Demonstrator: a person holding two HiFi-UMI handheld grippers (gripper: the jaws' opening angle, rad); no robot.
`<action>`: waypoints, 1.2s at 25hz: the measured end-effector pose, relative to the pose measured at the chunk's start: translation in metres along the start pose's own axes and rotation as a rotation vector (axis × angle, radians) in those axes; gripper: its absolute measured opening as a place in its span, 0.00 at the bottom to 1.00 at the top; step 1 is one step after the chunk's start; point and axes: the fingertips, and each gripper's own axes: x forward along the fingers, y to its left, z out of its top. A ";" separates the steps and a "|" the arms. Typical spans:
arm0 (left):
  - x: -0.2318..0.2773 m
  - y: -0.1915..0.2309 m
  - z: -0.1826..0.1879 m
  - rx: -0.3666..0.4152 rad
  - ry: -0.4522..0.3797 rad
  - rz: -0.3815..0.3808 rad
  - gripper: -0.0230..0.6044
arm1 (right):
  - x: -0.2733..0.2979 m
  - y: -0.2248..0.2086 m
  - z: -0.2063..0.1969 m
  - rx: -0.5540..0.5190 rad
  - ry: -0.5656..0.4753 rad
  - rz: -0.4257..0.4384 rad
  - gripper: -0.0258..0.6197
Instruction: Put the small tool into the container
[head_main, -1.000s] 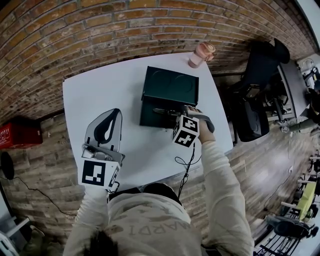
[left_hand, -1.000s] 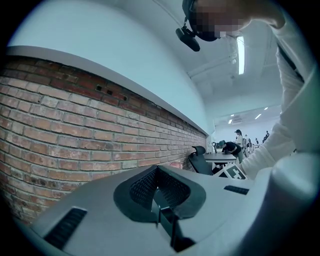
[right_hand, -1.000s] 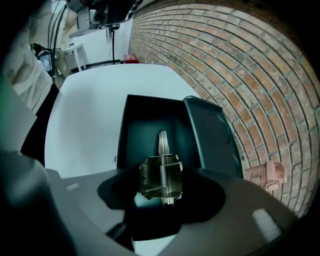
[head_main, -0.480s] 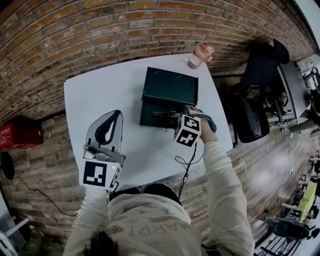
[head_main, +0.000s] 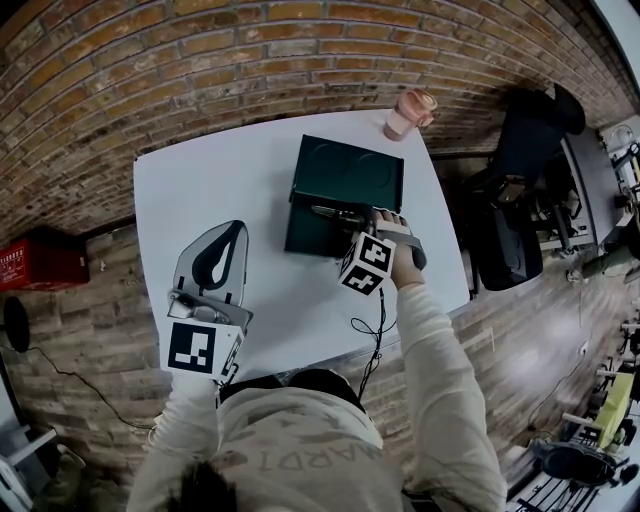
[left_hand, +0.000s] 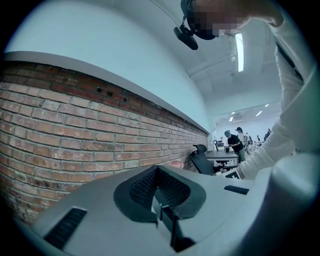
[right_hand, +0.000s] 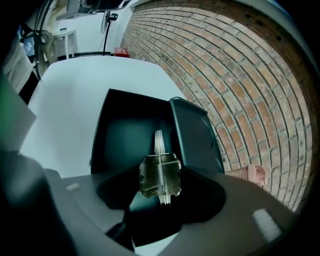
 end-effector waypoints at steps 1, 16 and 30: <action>0.000 0.000 0.000 0.000 0.001 0.000 0.05 | 0.000 0.000 0.000 -0.001 -0.003 0.004 0.43; 0.004 -0.008 -0.002 0.004 0.004 -0.019 0.05 | -0.019 0.019 -0.002 0.040 -0.029 0.191 0.50; -0.001 -0.028 0.010 0.019 -0.013 -0.038 0.05 | -0.072 0.003 0.011 0.447 -0.295 0.100 0.05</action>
